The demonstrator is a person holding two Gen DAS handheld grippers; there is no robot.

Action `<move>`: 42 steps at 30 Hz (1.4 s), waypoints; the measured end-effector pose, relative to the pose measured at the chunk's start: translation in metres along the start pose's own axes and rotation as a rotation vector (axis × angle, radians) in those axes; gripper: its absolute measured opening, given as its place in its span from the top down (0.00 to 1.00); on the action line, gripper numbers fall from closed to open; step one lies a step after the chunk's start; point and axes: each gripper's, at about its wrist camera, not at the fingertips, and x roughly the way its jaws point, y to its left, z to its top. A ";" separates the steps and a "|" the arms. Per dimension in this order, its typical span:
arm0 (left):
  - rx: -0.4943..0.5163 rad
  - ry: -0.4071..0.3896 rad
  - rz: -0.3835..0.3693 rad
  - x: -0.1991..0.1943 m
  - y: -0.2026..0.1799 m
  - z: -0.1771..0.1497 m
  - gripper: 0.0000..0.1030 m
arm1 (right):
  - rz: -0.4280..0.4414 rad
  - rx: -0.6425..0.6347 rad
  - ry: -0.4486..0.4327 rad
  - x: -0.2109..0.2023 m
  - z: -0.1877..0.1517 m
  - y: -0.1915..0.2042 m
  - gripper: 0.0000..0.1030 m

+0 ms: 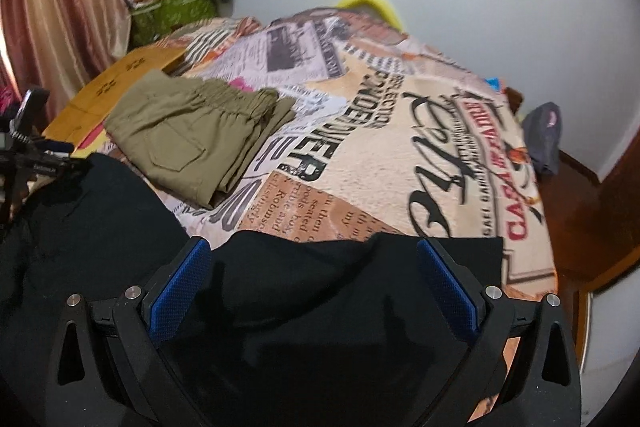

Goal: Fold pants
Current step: 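Lower both tools and grasp the black trousers' waistband edge, then lift the black trousers with both tools and carry them across the bed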

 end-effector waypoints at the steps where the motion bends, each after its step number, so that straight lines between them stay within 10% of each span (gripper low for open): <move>1: 0.000 0.008 -0.011 0.002 0.000 0.002 0.14 | 0.020 -0.014 0.013 0.005 0.002 -0.001 0.06; 13: 0.085 0.063 -0.130 0.016 -0.014 0.006 0.58 | 0.146 -0.090 0.145 0.040 0.009 -0.007 0.21; 27: 0.076 0.051 -0.078 -0.008 -0.006 -0.007 0.82 | 0.192 -0.133 0.309 0.042 -0.023 -0.013 0.21; 37: 0.040 -0.026 -0.060 -0.038 0.010 -0.018 0.86 | 0.248 -0.109 0.316 0.052 -0.023 0.005 0.86; 42: 0.036 -0.080 -0.079 -0.064 0.009 -0.018 0.92 | 0.212 -0.112 0.257 0.029 -0.023 0.016 0.91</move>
